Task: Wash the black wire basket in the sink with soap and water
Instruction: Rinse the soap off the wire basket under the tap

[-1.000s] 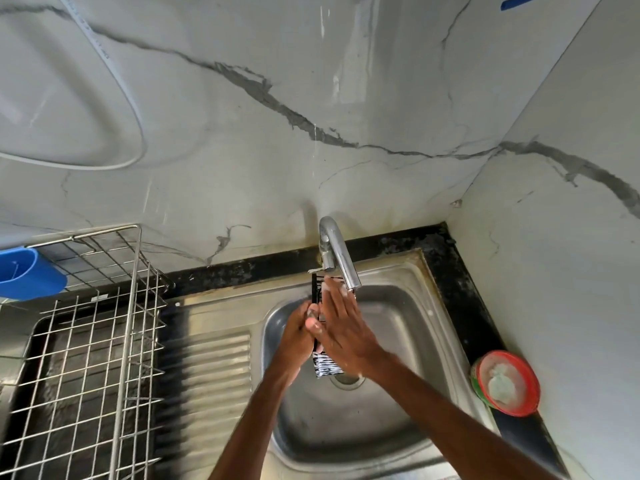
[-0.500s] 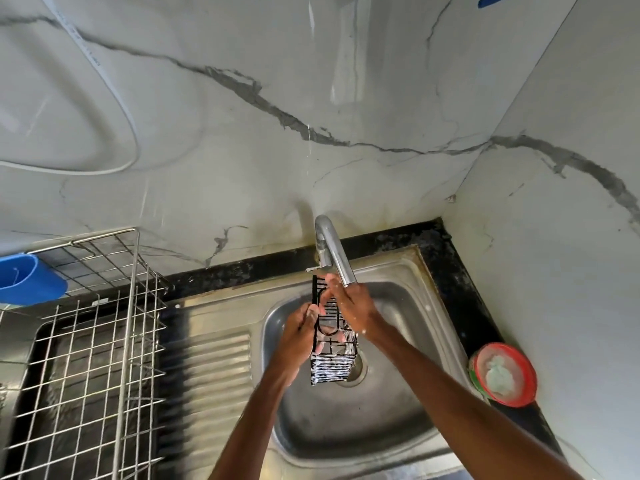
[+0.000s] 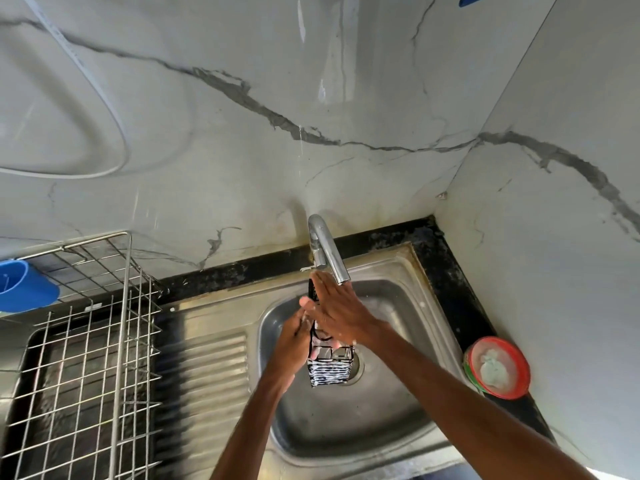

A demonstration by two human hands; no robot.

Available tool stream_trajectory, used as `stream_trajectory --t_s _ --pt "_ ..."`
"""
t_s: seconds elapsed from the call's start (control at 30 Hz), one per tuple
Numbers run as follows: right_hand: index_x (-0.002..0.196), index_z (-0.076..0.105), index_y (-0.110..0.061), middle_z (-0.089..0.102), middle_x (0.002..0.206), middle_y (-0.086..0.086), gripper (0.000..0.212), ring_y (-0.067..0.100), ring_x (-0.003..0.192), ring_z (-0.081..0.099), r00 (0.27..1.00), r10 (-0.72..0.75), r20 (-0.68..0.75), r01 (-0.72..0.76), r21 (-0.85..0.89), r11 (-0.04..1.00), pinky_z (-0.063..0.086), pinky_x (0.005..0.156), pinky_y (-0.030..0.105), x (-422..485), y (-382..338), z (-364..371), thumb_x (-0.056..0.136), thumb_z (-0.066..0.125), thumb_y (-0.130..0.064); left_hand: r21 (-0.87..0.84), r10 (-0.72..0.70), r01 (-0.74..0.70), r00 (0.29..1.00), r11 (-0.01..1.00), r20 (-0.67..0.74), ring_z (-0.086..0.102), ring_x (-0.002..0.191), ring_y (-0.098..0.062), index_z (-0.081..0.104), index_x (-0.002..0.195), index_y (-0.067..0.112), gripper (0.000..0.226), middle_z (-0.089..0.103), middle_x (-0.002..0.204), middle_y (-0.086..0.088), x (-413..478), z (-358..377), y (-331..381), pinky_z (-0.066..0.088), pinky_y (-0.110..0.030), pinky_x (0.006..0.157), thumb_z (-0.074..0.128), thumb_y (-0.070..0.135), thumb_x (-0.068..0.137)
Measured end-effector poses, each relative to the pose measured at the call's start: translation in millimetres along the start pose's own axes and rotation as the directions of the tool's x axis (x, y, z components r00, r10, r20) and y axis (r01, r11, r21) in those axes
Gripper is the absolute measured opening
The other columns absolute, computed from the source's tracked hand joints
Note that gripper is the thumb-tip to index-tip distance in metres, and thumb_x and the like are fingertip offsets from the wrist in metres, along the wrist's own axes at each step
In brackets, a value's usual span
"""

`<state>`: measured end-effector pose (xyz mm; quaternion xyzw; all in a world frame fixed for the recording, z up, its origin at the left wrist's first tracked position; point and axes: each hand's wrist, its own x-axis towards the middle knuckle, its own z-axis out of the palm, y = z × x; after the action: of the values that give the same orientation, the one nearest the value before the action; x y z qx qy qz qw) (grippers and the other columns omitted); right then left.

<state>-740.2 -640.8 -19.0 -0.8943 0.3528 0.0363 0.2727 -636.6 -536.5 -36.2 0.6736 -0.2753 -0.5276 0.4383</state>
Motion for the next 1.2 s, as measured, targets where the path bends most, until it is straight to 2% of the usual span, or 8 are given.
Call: stream_trajectory --t_s 0.2,0.3,0.37,0.43,0.6,0.77,1.0,1.2 --pt "0.146 0.037 -0.011 0.065 0.116 0.013 0.049 0.028 0.092 0.068 0.994 0.108 0.024 -0.110 0.115 0.987 0.060 0.067 0.052 35.7 19.8 4.8 0.100 0.047 -0.026 -0.016 -0.025 0.025 0.999 1.000 0.039 0.046 0.047 -0.014 0.054 0.113 0.007 0.030 0.076 0.085 -0.025 -1.0 -3.3 2.4 0.035 -0.022 0.045 0.033 0.028 0.114" --pt "0.108 0.062 -0.014 0.070 0.090 0.004 0.074 0.018 0.078 0.068 0.883 0.469 -0.006 -0.393 0.534 0.748 0.057 0.074 0.040 41.7 24.8 3.0 0.085 0.044 -0.082 -0.031 -0.023 0.024 0.999 0.999 0.030 0.047 0.046 -0.010 0.055 0.106 0.011 0.026 0.073 0.079 -0.019 1.6 -2.7 5.9 0.037 -0.021 0.044 0.034 0.025 0.114" --pt "0.116 0.064 -0.006 0.071 0.108 0.018 0.060 0.032 0.096 0.070 0.838 0.539 0.084 -0.468 0.620 0.630 0.058 0.085 0.045 42.2 21.1 -9.9 0.093 0.058 -0.061 -0.029 -0.010 0.011 0.999 1.000 0.048 0.045 0.046 -0.008 0.055 0.103 0.012 0.026 0.063 0.081 -0.022 1.3 -1.9 10.0 0.038 -0.021 0.043 0.034 0.024 0.114" --pt "0.126 0.060 0.002 0.067 0.120 0.022 0.036 0.032 0.102 0.067 0.812 0.579 0.073 -0.511 0.566 0.647 0.056 0.086 0.040 44.7 25.9 -13.3 0.099 0.063 -0.021 -0.031 -0.013 0.014 0.998 0.999 0.055 0.044 0.048 -0.008 0.056 0.104 0.010 0.026 0.060 0.082 -0.023 1.4 0.9 14.2 0.037 -0.020 0.044 0.035 0.022 0.114" --pt "0.111 0.064 -0.004 0.071 0.101 0.024 0.058 0.032 0.085 0.071 0.903 0.392 -0.176 -0.333 0.289 0.897 0.061 0.072 0.044 8.3 10.3 -8.4 0.101 0.040 -0.056 -0.015 -0.029 0.029 1.000 0.999 0.006 0.052 0.051 -0.008 0.059 0.105 0.011 0.027 0.070 0.077 -0.008 1.1 -0.9 15.0 0.036 -0.018 0.046 0.036 0.023 0.114" --pt "0.158 -0.014 -0.011 -0.028 0.164 0.010 0.082 0.021 0.152 -0.025 0.998 -0.055 0.030 0.054 0.013 0.998 -0.011 0.125 0.040 -69.6 -7.5 19.9 0.096 -0.013 -0.064 0.010 0.004 -0.004 0.999 1.000 -0.046 0.060 0.063 -0.010 0.063 0.102 0.016 0.027 0.066 0.074 0.002 0.0 -2.5 12.6 0.045 -0.021 0.053 0.040 0.025 0.113" --pt "0.160 0.006 -0.007 -0.007 0.169 0.012 0.116 0.023 0.155 -0.014 0.988 0.152 -0.008 -0.145 0.267 0.953 -0.007 0.125 0.039 -18.5 22.8 -1.6 0.078 -0.014 -0.087 -0.040 -0.013 0.011 0.998 0.999 -0.055 0.058 0.059 -0.024 0.059 0.105 0.013 0.026 0.067 0.079 -0.013 -0.7 9.0 17.7 0.037 -0.018 0.042 0.035 0.020 0.114" --pt "0.156 -0.021 -0.019 -0.033 0.162 0.003 0.084 0.012 0.148 -0.033 0.999 -0.022 0.031 0.016 0.161 0.987 -0.010 0.125 0.043 -45.4 -19.7 8.8 0.092 -0.009 -0.073 -0.076 0.026 -0.045 0.973 0.996 -0.227 0.064 0.065 -0.006 0.065 0.101 0.009 0.025 0.069 0.075 0.004 -0.3 3.4 21.3 0.051 -0.018 0.059 0.043 0.015 0.112"
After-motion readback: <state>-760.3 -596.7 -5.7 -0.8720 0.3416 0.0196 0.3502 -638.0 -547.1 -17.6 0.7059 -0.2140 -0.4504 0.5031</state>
